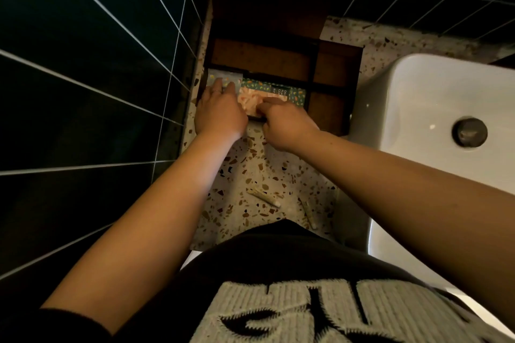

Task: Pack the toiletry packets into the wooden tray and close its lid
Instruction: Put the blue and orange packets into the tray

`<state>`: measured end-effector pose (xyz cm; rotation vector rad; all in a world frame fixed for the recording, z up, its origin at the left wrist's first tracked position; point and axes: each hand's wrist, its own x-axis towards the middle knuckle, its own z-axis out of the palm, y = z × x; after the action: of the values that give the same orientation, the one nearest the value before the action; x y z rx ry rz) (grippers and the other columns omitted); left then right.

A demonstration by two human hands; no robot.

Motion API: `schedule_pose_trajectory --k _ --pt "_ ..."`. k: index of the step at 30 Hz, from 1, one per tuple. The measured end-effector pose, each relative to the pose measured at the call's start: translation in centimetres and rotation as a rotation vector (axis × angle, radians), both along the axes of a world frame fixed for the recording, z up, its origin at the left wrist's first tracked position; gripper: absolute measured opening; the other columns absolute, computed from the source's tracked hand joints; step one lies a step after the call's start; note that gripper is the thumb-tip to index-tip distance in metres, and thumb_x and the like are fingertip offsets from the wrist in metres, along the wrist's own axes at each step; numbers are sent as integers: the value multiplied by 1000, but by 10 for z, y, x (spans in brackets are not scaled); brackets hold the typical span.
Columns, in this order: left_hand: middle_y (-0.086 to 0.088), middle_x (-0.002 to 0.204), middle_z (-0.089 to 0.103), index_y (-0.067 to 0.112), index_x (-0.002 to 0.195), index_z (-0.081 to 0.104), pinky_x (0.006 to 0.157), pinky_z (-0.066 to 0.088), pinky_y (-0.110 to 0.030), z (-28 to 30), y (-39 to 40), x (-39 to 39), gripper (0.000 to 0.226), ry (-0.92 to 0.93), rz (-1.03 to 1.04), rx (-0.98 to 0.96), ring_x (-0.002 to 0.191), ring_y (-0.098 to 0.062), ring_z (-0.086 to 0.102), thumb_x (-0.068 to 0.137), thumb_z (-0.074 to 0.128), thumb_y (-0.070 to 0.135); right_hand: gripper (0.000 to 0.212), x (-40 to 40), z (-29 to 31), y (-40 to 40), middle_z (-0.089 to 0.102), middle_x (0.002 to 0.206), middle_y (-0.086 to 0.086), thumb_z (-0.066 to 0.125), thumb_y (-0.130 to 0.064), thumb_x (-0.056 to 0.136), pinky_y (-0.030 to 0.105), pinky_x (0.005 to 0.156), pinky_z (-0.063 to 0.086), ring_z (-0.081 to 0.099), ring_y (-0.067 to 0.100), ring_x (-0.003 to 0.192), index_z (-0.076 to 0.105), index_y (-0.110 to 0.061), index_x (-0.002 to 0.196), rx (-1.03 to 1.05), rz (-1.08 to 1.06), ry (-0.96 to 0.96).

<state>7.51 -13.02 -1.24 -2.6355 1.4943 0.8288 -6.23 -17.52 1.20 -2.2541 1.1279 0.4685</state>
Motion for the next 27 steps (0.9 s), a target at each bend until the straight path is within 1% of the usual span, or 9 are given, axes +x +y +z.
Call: schedule_pose_trajectory --k 2,4,7,10,14,18,22,25,27 --pt "-10 166 21 16 155 33 121 25 -45 1 2 0 57 23 34 -46 153 -30 16 100 48 22 45 -3 4 1 51 142 10 49 -14 88 47 97 48 55 36 120 55 -16 133 -21 -41 -62" --pt "-11 162 30 15 149 42 119 30 -46 4 7 -1 51 47 55 -161 149 -31 24 99 50 19 46 -9 10 3 54 140 11 49 -13 88 47 98 49 54 35 122 56 -15 134 -56 -101 -144" --pt "-10 143 47 15 132 57 106 43 -47 15 21 -10 38 69 38 -363 132 -31 42 94 55 18 44 -26 21 13 57 135 11 50 -13 90 47 97 49 54 32 122 57 -12 133 -111 -192 -247" --pt "-7 128 54 16 118 61 93 50 -45 22 39 -25 24 138 -17 -407 118 -28 51 94 56 18 40 -49 26 32 59 129 9 52 -14 91 43 91 53 59 28 114 58 -14 130 -52 -263 -244" --pt "2 112 58 20 108 64 84 53 -39 23 65 -47 14 263 -150 -301 102 -19 57 96 59 19 34 -81 21 63 64 122 8 53 -21 92 45 86 56 63 26 106 59 -18 125 59 -235 -114" --pt "3 110 59 23 107 64 86 53 -43 18 88 -66 14 294 -333 -159 103 -18 56 94 61 22 35 -102 10 96 59 125 8 53 -26 92 45 85 56 61 28 106 54 -20 126 114 -209 37" --pt "0 119 57 25 116 63 93 50 -44 16 102 -75 27 233 -449 -15 114 -24 52 89 63 24 47 -110 2 116 46 135 13 55 -21 91 49 91 53 55 36 114 42 -17 136 103 -169 173" --pt "-1 125 55 28 121 60 95 48 -44 15 109 -80 34 158 -520 67 117 -27 49 88 65 27 51 -114 -3 125 42 138 17 56 -16 90 49 85 55 56 37 107 38 -16 138 52 -130 200" --pt "-1 127 55 29 121 60 94 47 -41 13 113 -83 35 100 -569 118 118 -27 49 87 66 28 56 -116 -5 128 40 141 18 57 -16 90 49 83 56 56 38 106 34 -16 141 26 -101 225"
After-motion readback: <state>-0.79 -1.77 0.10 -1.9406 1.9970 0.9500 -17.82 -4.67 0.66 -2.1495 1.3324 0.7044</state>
